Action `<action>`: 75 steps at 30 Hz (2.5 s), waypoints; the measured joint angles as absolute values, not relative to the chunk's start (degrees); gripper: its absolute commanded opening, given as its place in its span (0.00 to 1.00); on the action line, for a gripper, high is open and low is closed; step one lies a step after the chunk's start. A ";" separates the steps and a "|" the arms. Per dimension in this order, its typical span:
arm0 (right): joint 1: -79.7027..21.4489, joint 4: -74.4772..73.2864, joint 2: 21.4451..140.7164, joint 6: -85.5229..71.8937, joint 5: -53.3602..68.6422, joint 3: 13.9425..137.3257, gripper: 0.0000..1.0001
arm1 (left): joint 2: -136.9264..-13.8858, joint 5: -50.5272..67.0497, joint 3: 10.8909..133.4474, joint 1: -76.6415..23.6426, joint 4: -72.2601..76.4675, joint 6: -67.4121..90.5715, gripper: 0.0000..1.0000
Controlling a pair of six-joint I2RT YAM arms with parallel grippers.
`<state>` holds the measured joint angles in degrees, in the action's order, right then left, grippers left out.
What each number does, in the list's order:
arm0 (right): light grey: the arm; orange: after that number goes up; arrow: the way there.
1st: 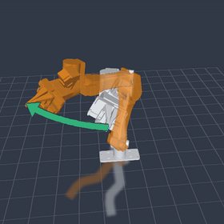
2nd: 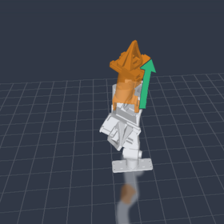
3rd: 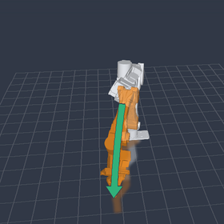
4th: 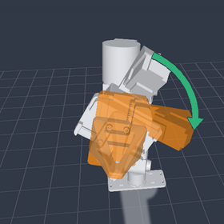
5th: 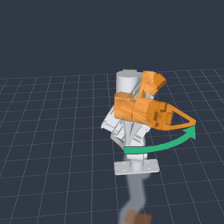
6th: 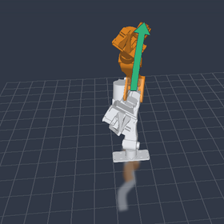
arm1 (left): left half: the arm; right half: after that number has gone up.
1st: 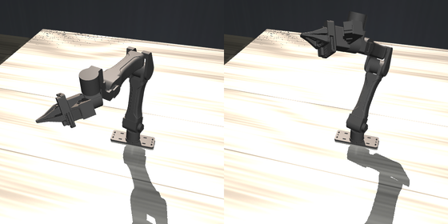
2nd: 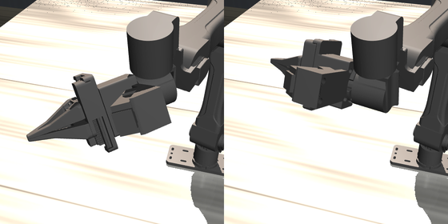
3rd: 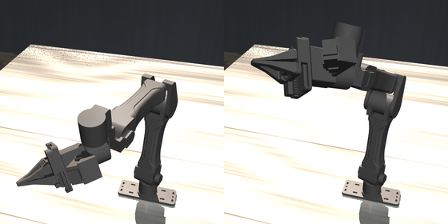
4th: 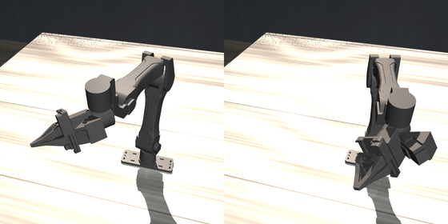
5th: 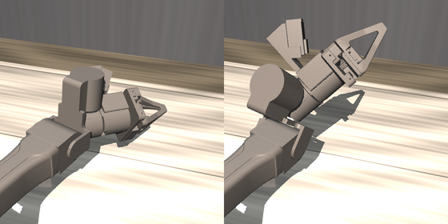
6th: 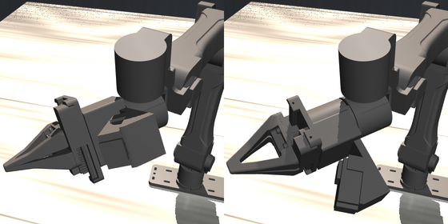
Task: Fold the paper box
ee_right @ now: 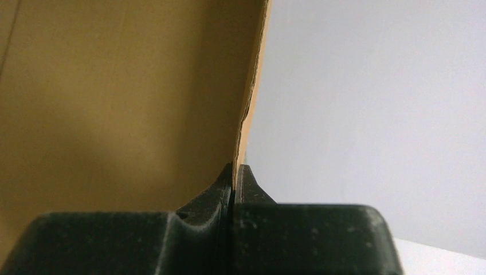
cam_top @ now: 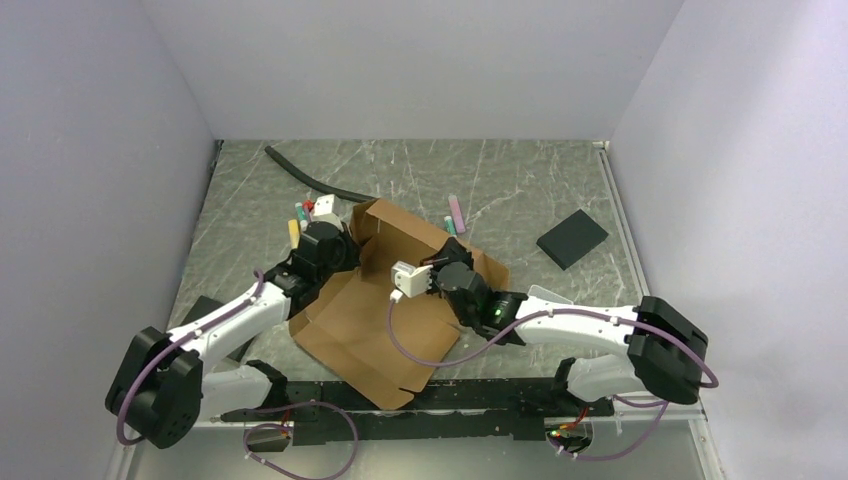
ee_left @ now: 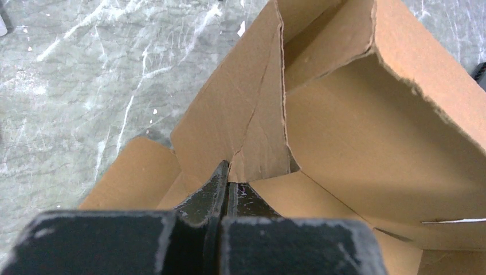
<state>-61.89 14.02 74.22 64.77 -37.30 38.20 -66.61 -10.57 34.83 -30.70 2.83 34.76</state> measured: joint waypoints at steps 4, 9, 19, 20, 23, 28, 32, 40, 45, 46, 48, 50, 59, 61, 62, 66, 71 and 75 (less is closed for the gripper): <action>-62.72 20.01 75.94 69.67 -40.25 35.97 0.00 | -67.81 -11.90 34.83 -31.18 4.58 35.29 0.00; -63.07 23.03 78.19 71.85 -42.98 35.92 0.00 | -68.51 -11.88 34.33 -32.23 7.29 35.86 0.00; -65.67 24.38 79.18 71.99 -46.06 35.94 0.00 | -68.10 -11.62 32.32 -32.73 10.24 38.37 0.08; -65.84 24.51 79.22 71.99 -46.26 35.94 0.00 | -68.12 -11.60 32.23 -32.75 10.39 38.52 0.11; -66.17 24.64 79.35 71.99 -46.65 35.94 0.00 | -68.62 -10.96 31.81 -32.97 10.96 39.18 0.20; -66.59 24.97 79.40 71.88 -46.59 35.94 0.00 | -69.14 -9.78 30.74 -33.26 11.29 39.99 0.35; -66.59 24.97 79.40 71.81 -46.59 35.94 0.00 | -69.14 -9.74 30.44 -33.26 11.11 39.72 0.50; -66.59 24.99 79.40 71.77 -46.59 35.94 0.00 | -67.18 -6.13 30.44 -32.49 9.89 36.51 0.65; -66.59 25.15 79.40 71.77 -46.59 35.92 0.00 | -60.36 -2.81 30.41 -31.62 6.59 34.28 0.66; -66.59 25.19 79.42 71.77 -46.59 35.92 0.00 | -58.63 -2.39 30.41 -31.46 5.48 33.95 0.65; -66.59 25.32 79.46 71.77 -46.59 35.92 0.00 | -54.76 -1.74 30.37 -31.27 2.76 33.26 0.65; -66.59 25.43 79.53 71.79 -46.59 35.92 0.00 | -51.20 -1.43 30.37 -31.20 -0.38 32.32 0.65; -66.59 25.78 79.53 71.79 -46.59 35.81 0.00 | -39.18 -10.52 34.72 -31.14 -16.75 24.60 0.64; -66.59 25.78 79.53 71.79 -46.59 35.81 0.00 | -38.87 -14.06 35.83 -30.96 -17.17 22.50 0.62; -66.59 25.78 79.53 71.77 -46.59 35.81 0.00 | -38.87 -15.25 35.86 -30.65 -16.88 21.52 0.62; -66.59 25.78 79.53 71.77 -46.57 35.79 0.00 | -43.05 -15.05 34.28 -24.23 -11.70 18.17 0.62; -66.59 26.17 79.94 71.83 -46.94 35.79 0.00 | -54.50 -6.04 28.18 -12.25 3.97 16.67 0.69; -66.59 26.68 80.29 71.83 -47.33 35.79 0.00 | -64.18 3.57 25.96 -8.38 17.23 13.80 0.75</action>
<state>-66.59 26.68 80.29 71.83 -47.33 35.79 -64.18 3.57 25.96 -8.38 17.23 13.80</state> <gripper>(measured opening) 0.021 0.723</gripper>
